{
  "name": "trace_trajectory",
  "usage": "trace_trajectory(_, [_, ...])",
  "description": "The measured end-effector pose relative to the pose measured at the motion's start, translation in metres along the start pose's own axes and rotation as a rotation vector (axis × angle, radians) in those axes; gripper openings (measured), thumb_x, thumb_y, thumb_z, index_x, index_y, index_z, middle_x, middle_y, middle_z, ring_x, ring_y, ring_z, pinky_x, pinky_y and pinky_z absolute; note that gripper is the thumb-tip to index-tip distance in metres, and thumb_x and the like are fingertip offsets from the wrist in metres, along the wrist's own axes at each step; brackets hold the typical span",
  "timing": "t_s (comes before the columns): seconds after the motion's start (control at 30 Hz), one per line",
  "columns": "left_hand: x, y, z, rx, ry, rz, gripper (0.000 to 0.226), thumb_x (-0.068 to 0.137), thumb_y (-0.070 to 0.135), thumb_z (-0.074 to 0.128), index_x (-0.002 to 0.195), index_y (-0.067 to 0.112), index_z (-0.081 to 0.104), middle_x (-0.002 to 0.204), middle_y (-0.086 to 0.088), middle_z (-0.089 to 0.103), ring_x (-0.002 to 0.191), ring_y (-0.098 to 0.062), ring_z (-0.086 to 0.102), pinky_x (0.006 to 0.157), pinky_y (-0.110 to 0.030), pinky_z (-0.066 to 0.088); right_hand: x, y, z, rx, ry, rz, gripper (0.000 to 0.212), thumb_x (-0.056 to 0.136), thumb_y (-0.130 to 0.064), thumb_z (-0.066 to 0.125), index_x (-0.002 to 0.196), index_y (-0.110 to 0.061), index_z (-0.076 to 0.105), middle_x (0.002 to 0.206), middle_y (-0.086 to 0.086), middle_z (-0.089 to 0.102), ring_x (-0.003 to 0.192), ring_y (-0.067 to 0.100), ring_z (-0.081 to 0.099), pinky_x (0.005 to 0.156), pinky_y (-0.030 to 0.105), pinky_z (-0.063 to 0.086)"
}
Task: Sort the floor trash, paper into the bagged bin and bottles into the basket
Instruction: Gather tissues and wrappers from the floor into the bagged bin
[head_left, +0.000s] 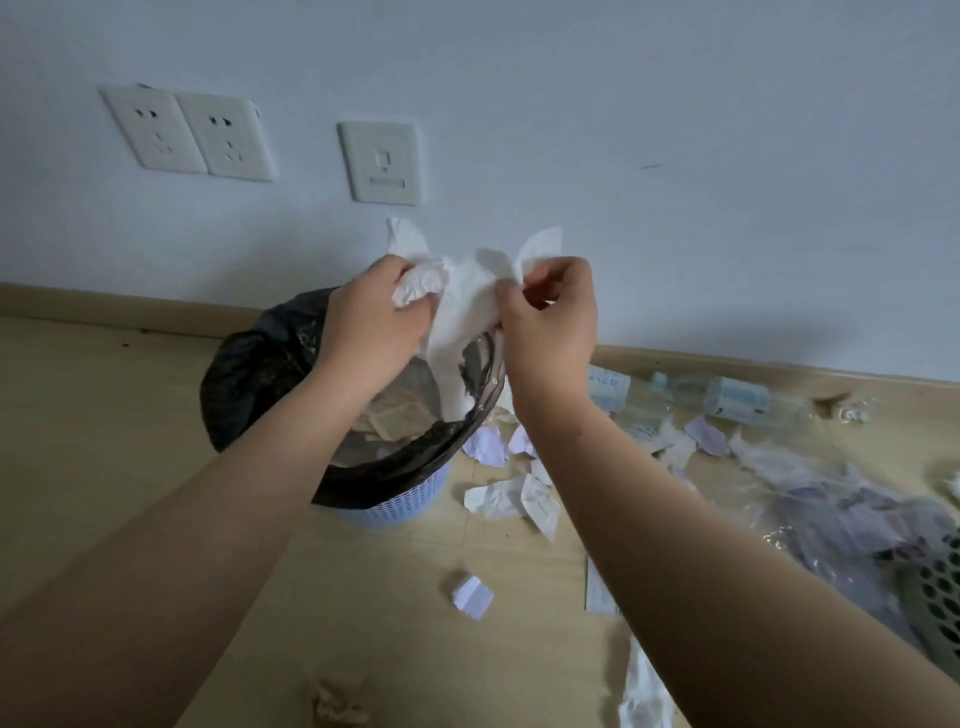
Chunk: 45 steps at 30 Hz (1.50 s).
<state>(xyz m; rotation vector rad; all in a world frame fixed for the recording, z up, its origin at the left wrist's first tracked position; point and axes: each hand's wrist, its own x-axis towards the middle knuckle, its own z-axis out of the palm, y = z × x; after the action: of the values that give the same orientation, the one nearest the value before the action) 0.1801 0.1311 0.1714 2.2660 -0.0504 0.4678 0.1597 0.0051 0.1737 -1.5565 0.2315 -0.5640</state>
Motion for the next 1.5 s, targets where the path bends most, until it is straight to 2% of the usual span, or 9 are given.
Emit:
trace_trajectory(0.13, [0.002,-0.035,-0.007,0.469,-0.225,-0.006,0.011,0.087,0.024,0.047,0.087,0.014,0.051,0.085,-0.01,0.059,0.074,-0.028,0.049,0.061,-0.031,0.038,-0.016,0.025,0.019,-0.362,-0.263,-0.118,0.016,0.081,-0.005,0.054,0.074,-0.018,0.049,0.075,-0.003,0.055,0.072,0.015,0.049,0.061,0.012,0.036])
trace_trajectory(0.23, [-0.005,-0.052,-0.001,0.57,-0.57,-0.149,0.027,0.086,0.032,0.053,0.108,0.017,0.055,0.111,-0.011,0.059,0.096,-0.029,0.056,0.079,-0.035,0.048,-0.029,0.056,0.016,-0.735,-0.595,-0.157,0.023,0.086,-0.005,0.046,0.1,-0.008,0.064,0.105,0.009,0.062,0.109,0.024,0.049,0.091,0.032,0.038])
trace_trajectory(0.33, [-0.008,-0.056,0.005,0.571,-0.661,-0.193,0.042,0.085,0.038,0.056,0.121,0.019,0.05,0.125,-0.009,0.049,0.114,-0.028,0.05,0.097,-0.043,0.043,-0.037,0.066,0.009,-0.832,-0.604,-0.249,0.031,0.088,-0.006,0.042,0.105,-0.013,0.066,0.11,0.003,0.064,0.128,0.021,0.034,0.099,0.032,0.019])
trace_trajectory(0.67, [-0.021,0.004,0.017,0.155,-0.317,0.121,0.011,0.087,0.019,0.052,0.095,0.022,0.059,0.095,0.007,0.057,0.091,-0.014,0.056,0.079,-0.03,0.045,-0.013,0.069,-0.049,-0.742,-0.435,-0.134,0.023,0.088,-0.008,0.048,0.103,-0.012,0.066,0.106,0.004,0.066,0.105,0.023,0.051,0.084,0.03,0.039])
trace_trajectory(0.77, [-0.043,0.023,0.04,0.12,-0.406,0.288,0.013,0.088,0.022,0.053,0.1,0.021,0.059,0.086,0.015,0.05,0.084,-0.011,0.052,0.073,-0.027,0.042,-0.012,0.085,-0.093,-0.873,-0.488,-0.1,0.021,0.09,-0.01,0.05,0.103,-0.013,0.065,0.106,0.004,0.065,0.103,0.022,0.054,0.081,0.029,0.04])
trace_trajectory(1.0, [-0.099,0.002,0.105,0.351,-0.803,0.504,0.02,0.092,0.023,0.044,0.108,0.018,0.054,0.112,0.001,0.055,0.099,-0.021,0.052,0.075,-0.031,0.043,-0.038,0.132,-0.21,-1.301,-0.731,-0.097,0.027,0.091,-0.016,0.048,0.115,-0.018,0.06,0.115,0.001,0.059,0.105,0.017,0.052,0.081,0.021,0.04])
trace_trajectory(1.13, [-0.132,-0.05,0.125,0.634,-1.101,0.319,0.043,0.089,0.024,0.047,0.132,0.024,0.04,0.141,0.0,0.036,0.123,-0.024,0.041,0.092,-0.036,0.041,-0.06,0.149,-0.248,-1.522,-0.948,-0.097,0.045,0.091,-0.04,0.046,0.135,-0.034,0.038,0.142,-0.007,0.034,0.129,0.014,0.033,0.102,0.024,0.028])
trace_trajectory(1.27, [-0.162,-0.083,0.124,0.805,-1.175,0.172,0.064,0.084,0.033,0.05,0.14,0.028,0.02,0.151,-0.003,0.011,0.131,-0.028,0.027,0.098,-0.045,0.033,-0.078,0.16,-0.247,-1.512,-0.989,0.024,0.067,0.084,-0.051,0.051,0.142,-0.039,0.021,0.155,-0.009,0.01,0.14,0.018,0.016,0.11,0.038,0.022])
trace_trajectory(1.5, [-0.175,-0.095,0.11,0.857,-1.129,0.044,0.03,0.087,0.007,0.047,0.114,0.016,0.039,0.127,-0.005,0.039,0.11,-0.025,0.048,0.083,-0.035,0.044,-0.103,0.169,-0.217,-1.413,-1.133,0.087,0.064,0.084,-0.033,0.057,0.141,-0.032,0.028,0.152,-0.007,0.018,0.132,0.023,0.03,0.103,0.038,0.035])
